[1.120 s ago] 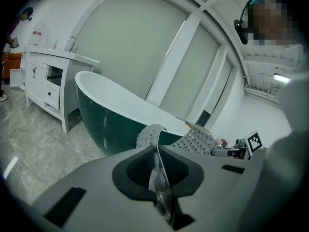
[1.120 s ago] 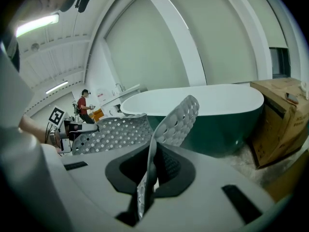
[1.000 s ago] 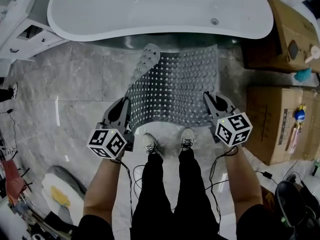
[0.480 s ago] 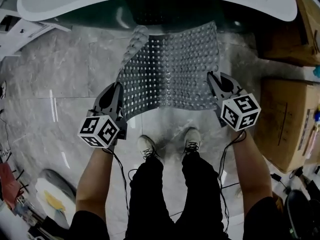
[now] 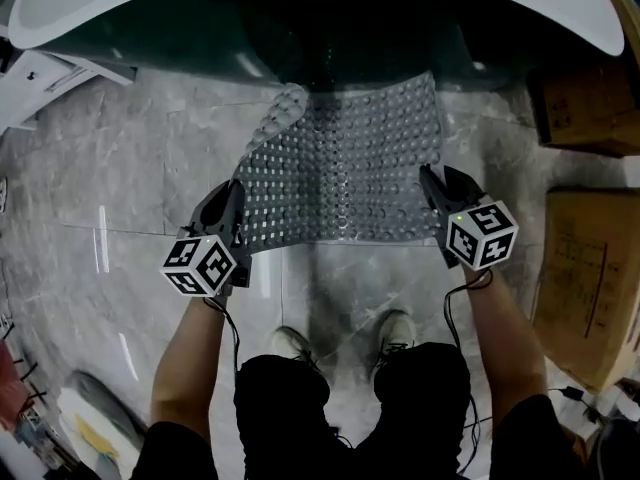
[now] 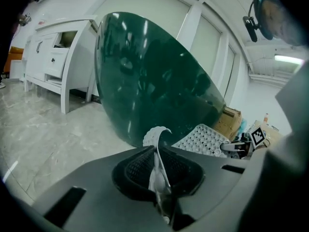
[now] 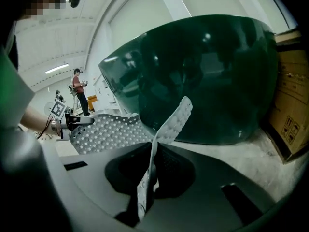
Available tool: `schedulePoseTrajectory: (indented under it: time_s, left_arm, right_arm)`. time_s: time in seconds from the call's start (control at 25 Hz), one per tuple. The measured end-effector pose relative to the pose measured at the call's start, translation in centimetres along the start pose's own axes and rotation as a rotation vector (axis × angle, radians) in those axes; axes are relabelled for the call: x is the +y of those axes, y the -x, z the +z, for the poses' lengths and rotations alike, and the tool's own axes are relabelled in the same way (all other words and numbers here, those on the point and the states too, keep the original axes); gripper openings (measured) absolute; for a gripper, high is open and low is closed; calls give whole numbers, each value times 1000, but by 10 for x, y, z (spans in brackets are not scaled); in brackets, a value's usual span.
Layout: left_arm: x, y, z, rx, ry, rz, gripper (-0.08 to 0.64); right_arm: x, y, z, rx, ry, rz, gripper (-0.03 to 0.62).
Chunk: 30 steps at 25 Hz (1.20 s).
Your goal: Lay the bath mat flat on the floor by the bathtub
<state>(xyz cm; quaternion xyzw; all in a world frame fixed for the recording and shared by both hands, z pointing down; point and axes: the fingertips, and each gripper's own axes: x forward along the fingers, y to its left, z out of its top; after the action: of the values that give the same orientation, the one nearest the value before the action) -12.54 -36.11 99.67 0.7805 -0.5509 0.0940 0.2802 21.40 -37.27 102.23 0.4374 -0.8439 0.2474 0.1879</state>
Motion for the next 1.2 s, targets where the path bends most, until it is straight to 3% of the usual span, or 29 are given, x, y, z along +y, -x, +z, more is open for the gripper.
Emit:
schedulePoseTrajectory:
  time_s: [0.2, 0.44, 0.76, 1.2]
  left_arm:
    - [28, -31, -37, 23, -52, 7, 35]
    - [63, -49, -61, 30, -50, 44, 35]
    - [96, -59, -85, 57, -48, 118, 35]
    - [115, -67, -107, 152, -146, 202, 38]
  right_arm:
    - [-23, -33, -42, 3, 8, -20, 30]
    - [-50, -44, -77, 6, -31, -76, 31]
    - [-79, -59, -101, 54, -57, -113, 31]
    - [-115, -73, -137, 157, -112, -173, 32]
